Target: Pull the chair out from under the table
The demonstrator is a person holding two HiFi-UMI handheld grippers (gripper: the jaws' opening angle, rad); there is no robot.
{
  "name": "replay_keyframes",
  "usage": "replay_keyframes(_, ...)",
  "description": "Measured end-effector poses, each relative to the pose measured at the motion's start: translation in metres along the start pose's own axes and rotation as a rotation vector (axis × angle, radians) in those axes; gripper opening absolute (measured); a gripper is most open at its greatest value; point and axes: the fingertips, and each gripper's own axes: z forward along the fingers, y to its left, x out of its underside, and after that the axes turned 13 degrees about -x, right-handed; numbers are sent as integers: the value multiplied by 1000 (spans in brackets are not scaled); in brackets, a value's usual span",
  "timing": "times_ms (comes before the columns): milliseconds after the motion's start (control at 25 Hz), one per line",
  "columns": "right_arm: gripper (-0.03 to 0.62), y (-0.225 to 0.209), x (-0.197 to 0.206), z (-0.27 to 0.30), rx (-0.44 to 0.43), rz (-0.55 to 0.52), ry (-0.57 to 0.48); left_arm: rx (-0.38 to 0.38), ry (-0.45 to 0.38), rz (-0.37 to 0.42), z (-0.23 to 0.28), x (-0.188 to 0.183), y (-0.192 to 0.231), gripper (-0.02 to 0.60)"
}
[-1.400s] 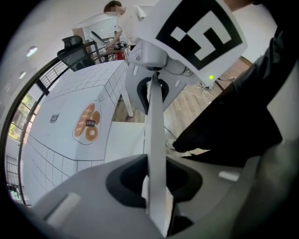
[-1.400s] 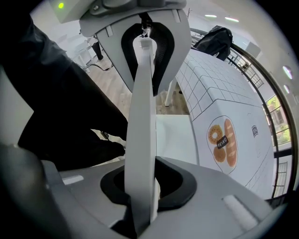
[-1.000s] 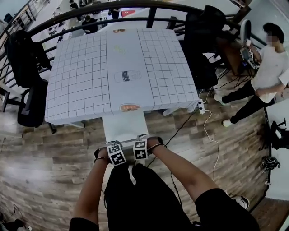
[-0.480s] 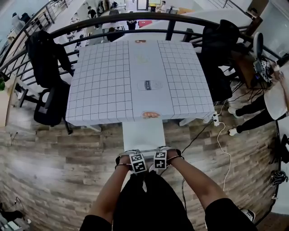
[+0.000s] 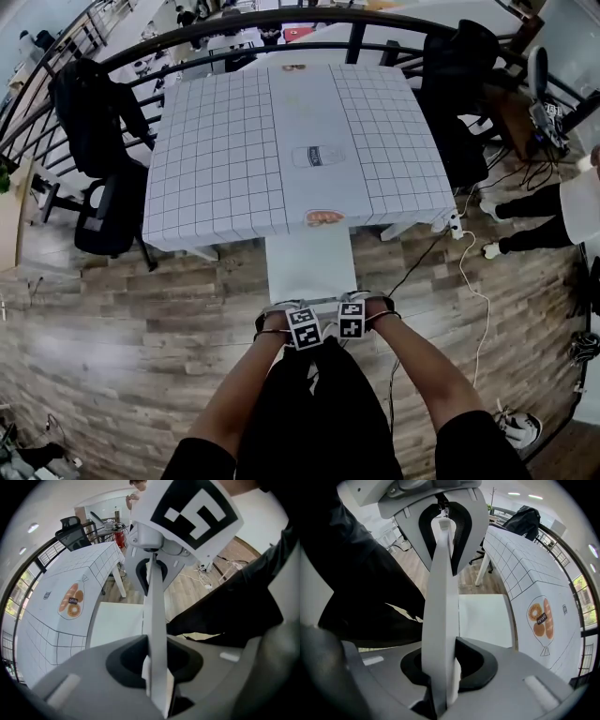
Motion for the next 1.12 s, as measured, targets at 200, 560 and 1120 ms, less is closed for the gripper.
replay_keyframes(200, 75, 12, 1, 3, 15, -20, 17, 9, 8, -14, -2, -1, -14, 84)
replay_keyframes(560, 74, 51, 3, 11, -6, -46, 44, 16, 13, -70, -12, -3, -55, 86)
replay_keyframes(1120, 78, 109, 5, 36, -32, -4, 22, 10, -4, -48, -12, -1, -114, 89)
